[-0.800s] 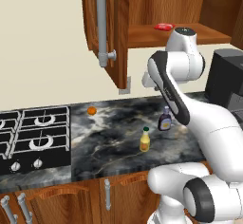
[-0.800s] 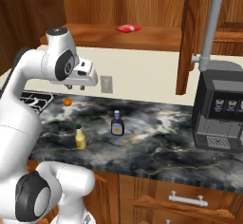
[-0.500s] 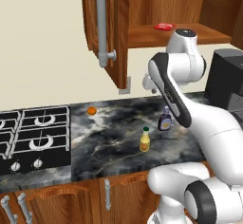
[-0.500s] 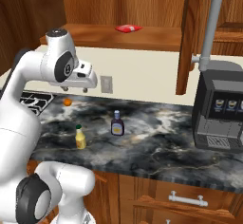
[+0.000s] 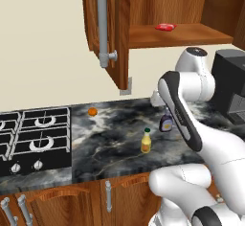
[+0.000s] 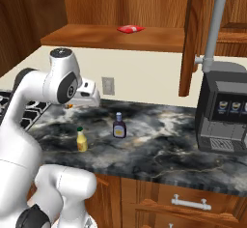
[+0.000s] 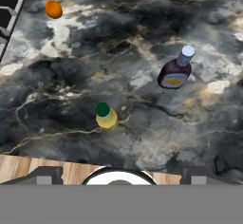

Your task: Pick the condiment bottle and mustard from the counter and place them in the cabinet.

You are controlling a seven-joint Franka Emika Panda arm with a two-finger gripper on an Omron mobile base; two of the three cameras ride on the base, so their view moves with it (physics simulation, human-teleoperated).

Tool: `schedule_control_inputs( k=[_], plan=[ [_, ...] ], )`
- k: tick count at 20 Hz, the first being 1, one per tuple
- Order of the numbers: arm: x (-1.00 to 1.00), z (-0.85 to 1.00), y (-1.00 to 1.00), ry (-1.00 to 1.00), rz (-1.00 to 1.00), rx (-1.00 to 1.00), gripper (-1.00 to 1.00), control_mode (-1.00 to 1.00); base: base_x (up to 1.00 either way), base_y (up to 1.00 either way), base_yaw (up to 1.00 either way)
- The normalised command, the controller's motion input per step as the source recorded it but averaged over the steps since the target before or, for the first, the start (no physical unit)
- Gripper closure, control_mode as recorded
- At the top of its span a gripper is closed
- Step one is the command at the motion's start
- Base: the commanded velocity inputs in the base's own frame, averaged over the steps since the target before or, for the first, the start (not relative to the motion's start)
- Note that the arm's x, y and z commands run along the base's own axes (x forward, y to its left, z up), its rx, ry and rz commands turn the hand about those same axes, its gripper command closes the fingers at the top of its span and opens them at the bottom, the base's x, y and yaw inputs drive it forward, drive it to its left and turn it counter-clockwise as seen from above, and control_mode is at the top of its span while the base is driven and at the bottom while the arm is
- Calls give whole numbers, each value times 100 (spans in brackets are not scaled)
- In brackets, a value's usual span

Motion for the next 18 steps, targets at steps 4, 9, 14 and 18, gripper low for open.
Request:
schedule_control_inputs(
  k=[4, 9, 14, 18],
  plan=[
    [-33, -46, -29, -5, 6, 4, -100, -100, 0, 0, 0],
    [-15, -47, -22, -4, 7, 3, -100, -100, 0, 0, 0],
    [1, -44, -5, -3, 6, 2, -100, -100, 0, 0, 0],
    [13, -38, 0, -1, 5, 0, -100, -100, 0, 0, 0]
  ],
)
